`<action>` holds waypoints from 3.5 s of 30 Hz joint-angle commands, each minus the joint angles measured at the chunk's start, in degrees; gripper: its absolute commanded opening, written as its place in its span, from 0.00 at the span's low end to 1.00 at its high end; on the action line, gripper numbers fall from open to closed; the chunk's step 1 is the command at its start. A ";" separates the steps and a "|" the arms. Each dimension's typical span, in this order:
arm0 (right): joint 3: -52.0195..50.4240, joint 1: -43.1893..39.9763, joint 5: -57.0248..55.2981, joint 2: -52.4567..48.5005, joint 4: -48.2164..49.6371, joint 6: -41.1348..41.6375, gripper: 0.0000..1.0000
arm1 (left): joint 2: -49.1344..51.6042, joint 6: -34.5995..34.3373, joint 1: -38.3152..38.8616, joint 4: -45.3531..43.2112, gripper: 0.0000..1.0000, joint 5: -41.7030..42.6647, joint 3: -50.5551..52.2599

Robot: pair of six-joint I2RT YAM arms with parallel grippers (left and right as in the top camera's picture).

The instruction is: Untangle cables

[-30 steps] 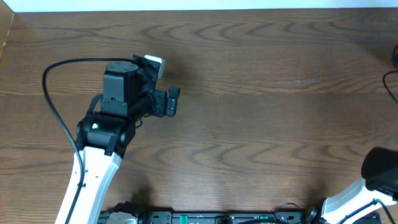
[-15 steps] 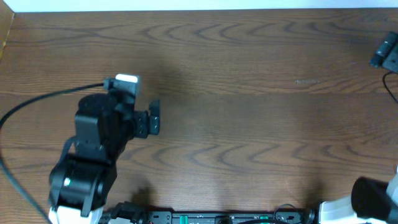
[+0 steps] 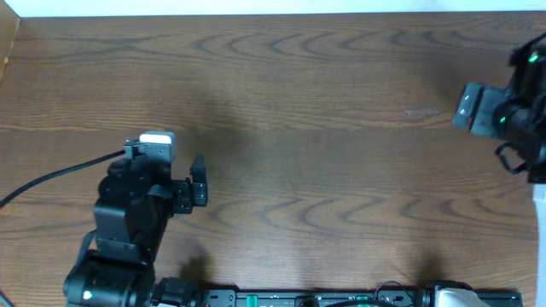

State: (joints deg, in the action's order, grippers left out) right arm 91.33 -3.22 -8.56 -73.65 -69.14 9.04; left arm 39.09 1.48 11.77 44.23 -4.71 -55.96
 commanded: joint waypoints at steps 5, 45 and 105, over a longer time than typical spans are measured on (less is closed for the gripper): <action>-13.55 0.33 1.62 6.69 5.62 -0.50 0.99 | -0.96 -0.24 -0.24 -0.98 0.98 -0.94 1.55; -50.40 4.87 2.93 30.64 32.52 2.05 0.99 | -22.36 -6.91 -0.24 -3.91 0.98 -11.45 22.67; -50.42 4.81 2.93 30.62 32.04 2.05 0.99 | -22.36 -6.91 -0.24 -3.76 0.98 -11.43 22.67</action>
State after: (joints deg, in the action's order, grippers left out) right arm 41.39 1.37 -4.91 -43.38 -37.04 11.46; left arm 17.12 -4.73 11.77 40.47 -15.35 -33.43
